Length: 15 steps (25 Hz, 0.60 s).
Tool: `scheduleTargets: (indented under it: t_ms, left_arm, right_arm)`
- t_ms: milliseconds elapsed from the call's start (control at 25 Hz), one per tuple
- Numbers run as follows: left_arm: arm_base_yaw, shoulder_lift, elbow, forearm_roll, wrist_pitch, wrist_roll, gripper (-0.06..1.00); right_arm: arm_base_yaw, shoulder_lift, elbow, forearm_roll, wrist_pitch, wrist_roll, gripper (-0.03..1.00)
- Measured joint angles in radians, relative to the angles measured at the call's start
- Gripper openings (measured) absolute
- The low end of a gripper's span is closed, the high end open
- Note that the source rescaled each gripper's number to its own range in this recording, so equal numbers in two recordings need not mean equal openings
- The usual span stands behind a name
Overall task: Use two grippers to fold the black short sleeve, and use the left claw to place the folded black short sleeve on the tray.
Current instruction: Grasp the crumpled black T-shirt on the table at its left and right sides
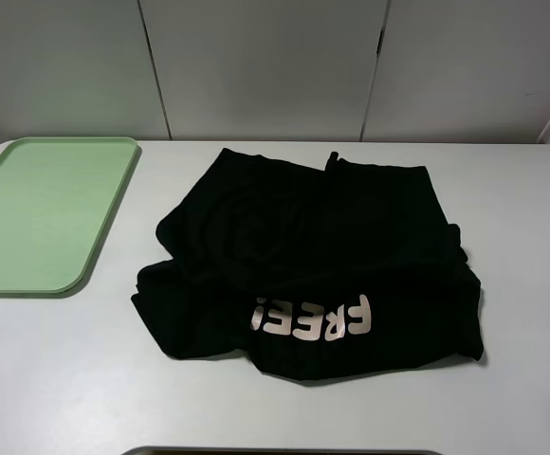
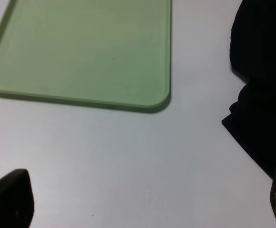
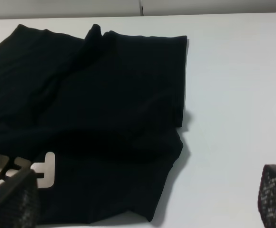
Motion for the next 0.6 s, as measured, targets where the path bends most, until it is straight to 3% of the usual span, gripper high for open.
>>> scheduleTargets:
  t_ms: [600]
  left_arm:
    - [0.0, 0.0, 0.0, 0.0, 0.0, 0.0, 1.0]
  right_arm:
    - [0.0, 0.0, 0.0, 0.0, 0.0, 0.0, 1.0]
